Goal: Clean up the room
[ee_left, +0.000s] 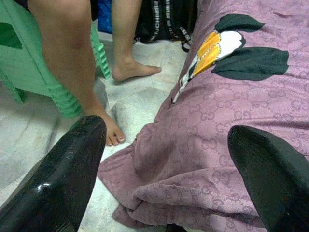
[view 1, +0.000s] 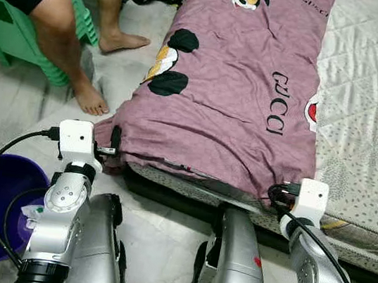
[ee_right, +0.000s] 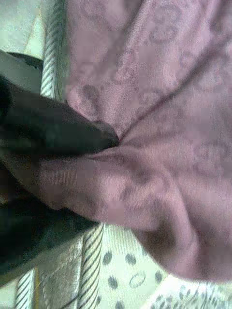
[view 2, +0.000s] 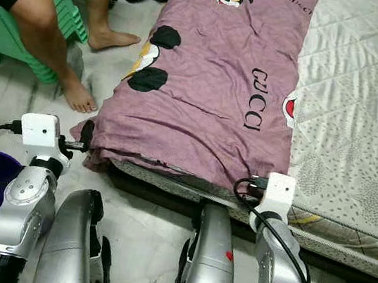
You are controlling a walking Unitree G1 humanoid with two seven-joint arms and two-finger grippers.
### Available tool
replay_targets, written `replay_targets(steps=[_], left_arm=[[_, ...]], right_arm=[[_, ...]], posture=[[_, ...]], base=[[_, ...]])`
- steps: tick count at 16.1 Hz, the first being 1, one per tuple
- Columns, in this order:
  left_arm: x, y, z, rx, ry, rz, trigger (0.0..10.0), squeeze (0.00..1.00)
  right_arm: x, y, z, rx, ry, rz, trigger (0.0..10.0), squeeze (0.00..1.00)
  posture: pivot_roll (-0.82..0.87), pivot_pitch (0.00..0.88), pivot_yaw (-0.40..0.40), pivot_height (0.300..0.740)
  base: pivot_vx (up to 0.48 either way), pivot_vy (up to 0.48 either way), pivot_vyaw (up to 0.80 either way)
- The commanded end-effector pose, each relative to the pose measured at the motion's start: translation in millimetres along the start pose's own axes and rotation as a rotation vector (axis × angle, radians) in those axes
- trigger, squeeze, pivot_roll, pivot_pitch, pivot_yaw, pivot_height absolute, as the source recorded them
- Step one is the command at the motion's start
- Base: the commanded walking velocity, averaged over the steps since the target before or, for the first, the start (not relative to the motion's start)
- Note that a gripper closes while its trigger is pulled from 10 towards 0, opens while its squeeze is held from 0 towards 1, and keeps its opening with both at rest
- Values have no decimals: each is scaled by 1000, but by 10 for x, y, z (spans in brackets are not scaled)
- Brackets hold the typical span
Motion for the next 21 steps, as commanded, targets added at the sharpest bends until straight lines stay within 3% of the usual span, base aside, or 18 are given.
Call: replay_targets(steps=[1, 3, 7, 12, 16, 17, 18, 19, 20, 21], left_arm=[[-30, -69, 26, -22, 10, 2, 10000, 0], [-37, -77, 27, -24, 13, 1, 10000, 0], [-32, -82, 27, -27, 10, 0, 10000, 0], [-28, -93, 18, -30, 7, 2, 10000, 0], [-11, -93, 10, -30, 3, 3, 10000, 0], [-6, -89, 4, -29, 2, 3, 10000, 0], [-6, -83, -3, -26, 4, 4, 10000, 0], [-6, -79, -7, -25, 5, 4, 10000, 0], [-5, -69, -12, -20, 7, 5, 10000, 0], [-2, -61, -16, -17, 6, 6, 10000, 0]], right_arm=[[127, -123, 30, -47, -51, -22, 0, 0], [300, -283, 89, -111, -117, -15, 0, 0], [437, -442, 219, -175, -150, 11, 0, 0], [427, -655, 454, -245, -108, 27, 0, 0], [464, -694, 483, -254, -123, 51, 0, 0], [531, -603, 478, -211, -165, 75, 0, 0], [561, -166, 395, -15, -206, 96, 0, 0], [530, 76, 371, 85, -204, 103, 0, 0], [408, 504, 330, 250, -173, 136, 0, 0], [305, 792, 302, 355, -152, 171, 0, 0]], posture=[[17, 210, -10, 563], [13, 214, -10, 563], [6, 217, -11, 563], [-6, 218, -12, 563], [-9, 215, -11, 563], [-9, 214, -11, 563], [-9, 212, -11, 563], [-9, 212, -11, 563], [-5, 209, -9, 563], [-2, 207, -9, 563]], base=[[0, 0, 0], [0, 0, 0], [0, 0, 0], [0, 0, 0], [0, 0, 0], [0, 0, 0], [0, 0, 0], [0, 0, 0], [0, 0, 0], [0, 0, 0]])
Point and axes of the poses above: a point about 5 cm out from each wrist's last joint towards the gripper, its own z axis pointing back from the gripper into the wrist, its own y axis along the axis of the wrist's last joint, x = y × z, the point moved 6 cm from there along -z, pointing out of the wrist towards the gripper, and after that the axes turned 5 degrees about z, right-handed, at the moved point
